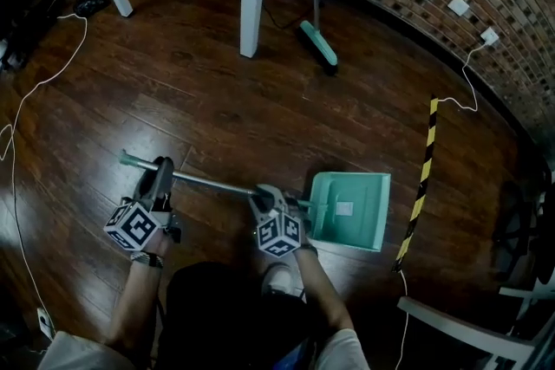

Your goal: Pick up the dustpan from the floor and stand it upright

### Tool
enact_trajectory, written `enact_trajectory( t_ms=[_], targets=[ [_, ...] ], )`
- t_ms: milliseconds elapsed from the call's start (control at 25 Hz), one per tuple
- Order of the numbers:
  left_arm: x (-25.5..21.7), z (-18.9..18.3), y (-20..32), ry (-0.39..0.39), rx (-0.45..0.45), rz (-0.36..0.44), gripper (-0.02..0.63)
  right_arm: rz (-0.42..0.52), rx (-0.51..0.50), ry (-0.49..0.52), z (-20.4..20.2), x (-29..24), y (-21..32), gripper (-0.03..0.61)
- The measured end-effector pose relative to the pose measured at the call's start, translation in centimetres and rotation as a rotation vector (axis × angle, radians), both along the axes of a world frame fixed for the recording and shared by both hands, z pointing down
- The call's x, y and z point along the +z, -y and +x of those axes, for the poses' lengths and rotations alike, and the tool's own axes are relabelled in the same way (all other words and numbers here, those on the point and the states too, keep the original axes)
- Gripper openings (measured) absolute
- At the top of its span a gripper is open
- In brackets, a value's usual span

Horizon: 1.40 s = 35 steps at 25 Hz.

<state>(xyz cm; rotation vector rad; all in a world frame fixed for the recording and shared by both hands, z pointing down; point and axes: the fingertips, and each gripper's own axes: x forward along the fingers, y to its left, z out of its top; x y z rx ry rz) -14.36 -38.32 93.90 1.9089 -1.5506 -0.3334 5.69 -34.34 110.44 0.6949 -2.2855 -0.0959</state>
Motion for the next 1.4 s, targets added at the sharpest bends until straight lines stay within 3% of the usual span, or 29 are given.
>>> enact_trajectory(
  t_ms=[120, 320, 520, 640, 720, 840, 1000, 1200, 1400],
  targets=[
    [-6.7, 3.0, 1.8, 0.071, 0.075, 0.126, 0.114, 0.058, 0.071, 0.102, 0.4, -3.6, 1.2, 0.086],
    [-15.3, 8.6, 2.0, 0.120, 0.167, 0.320, 0.077, 0.083, 0.173, 0.258, 1.8, -8.3, 1.9, 0.077],
    [-17.4, 12.0, -0.7, 0.370, 0.250, 0.461, 0.137, 0.072, 0.259, 0.415, 3.4, -10.2, 1.2, 0.098],
    [-17.9, 13.2, -1.9, 0.460, 0.270, 0.510, 0.171, 0.075, 0.302, 0.475, 4.3, -11.1, 1.0, 0.104],
    [-18.4, 14.0, -2.9, 0.490, 0.290, 0.520, 0.213, 0.060, 0.330, 0.525, 4.9, -12.0, 0.8, 0.104],
    [-18.9, 15.1, -4.7, 0.532, 0.348, 0.510, 0.213, 0.028, 0.369, 0.576, 5.9, -13.6, 0.4, 0.100],
    [-19.7, 16.4, -6.2, 0.610, 0.435, 0.473, 0.210, -0.039, 0.429, 0.558, 7.6, -14.5, -0.8, 0.091],
    [-21.7, 17.2, -6.8, 0.641, 0.457, 0.392, 0.082, -0.184, 0.480, 0.453, 9.0, -14.9, -3.6, 0.101],
    [-24.7, 16.8, -7.4, 0.683, 0.479, 0.334, 0.043, -0.330, 0.537, 0.389, 10.4, -16.2, -7.2, 0.130]
  ],
)
